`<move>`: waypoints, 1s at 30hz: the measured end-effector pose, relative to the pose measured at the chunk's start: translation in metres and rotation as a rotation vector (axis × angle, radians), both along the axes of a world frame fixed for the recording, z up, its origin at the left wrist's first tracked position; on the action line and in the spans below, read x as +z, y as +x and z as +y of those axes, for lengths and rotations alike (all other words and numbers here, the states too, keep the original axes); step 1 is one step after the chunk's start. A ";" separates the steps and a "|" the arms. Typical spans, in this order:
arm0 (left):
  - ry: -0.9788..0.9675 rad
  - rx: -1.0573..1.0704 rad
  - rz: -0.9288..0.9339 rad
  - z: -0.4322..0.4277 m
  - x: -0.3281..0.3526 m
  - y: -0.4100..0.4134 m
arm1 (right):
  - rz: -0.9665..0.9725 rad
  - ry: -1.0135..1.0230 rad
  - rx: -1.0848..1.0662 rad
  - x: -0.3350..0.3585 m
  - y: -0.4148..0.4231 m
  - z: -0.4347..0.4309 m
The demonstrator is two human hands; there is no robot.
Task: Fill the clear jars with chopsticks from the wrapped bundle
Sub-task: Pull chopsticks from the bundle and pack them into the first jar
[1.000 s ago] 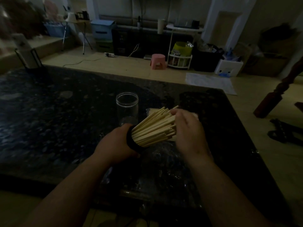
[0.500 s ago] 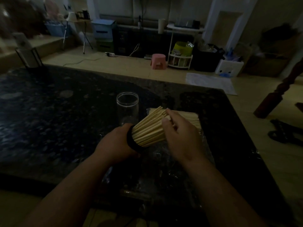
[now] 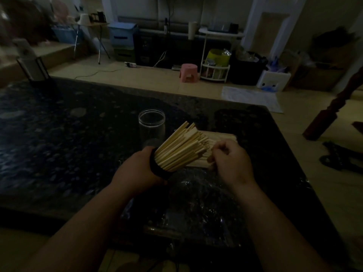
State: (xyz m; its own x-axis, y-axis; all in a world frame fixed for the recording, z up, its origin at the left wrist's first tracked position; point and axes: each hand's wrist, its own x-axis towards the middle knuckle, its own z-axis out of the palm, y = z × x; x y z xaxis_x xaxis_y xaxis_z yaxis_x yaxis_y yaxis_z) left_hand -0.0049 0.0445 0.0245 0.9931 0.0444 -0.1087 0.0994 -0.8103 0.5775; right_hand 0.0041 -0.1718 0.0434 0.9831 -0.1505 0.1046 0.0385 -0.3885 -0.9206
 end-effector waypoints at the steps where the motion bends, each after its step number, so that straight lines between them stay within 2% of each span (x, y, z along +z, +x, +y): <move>1: -0.007 0.004 -0.003 0.000 0.000 0.000 | 0.052 -0.018 0.046 0.000 0.000 0.000; 3: -0.018 0.011 -0.008 0.001 0.000 0.000 | 0.165 -0.080 0.143 -0.002 -0.001 -0.001; 6: -0.025 0.021 -0.022 0.002 0.000 -0.001 | 0.302 -0.319 0.271 -0.010 -0.001 -0.002; 8: -0.025 0.023 -0.031 0.003 -0.001 -0.001 | 0.346 -0.489 0.339 -0.017 0.000 -0.003; 12: -0.032 0.034 -0.017 0.003 -0.001 -0.001 | 0.405 -0.655 0.471 -0.041 0.002 -0.001; 18: -0.027 0.023 -0.007 0.004 -0.001 0.001 | 0.245 -0.698 0.471 -0.065 -0.006 0.001; 30: -0.047 0.025 -0.014 0.008 -0.004 0.003 | 0.138 -0.851 0.322 -0.097 0.027 0.013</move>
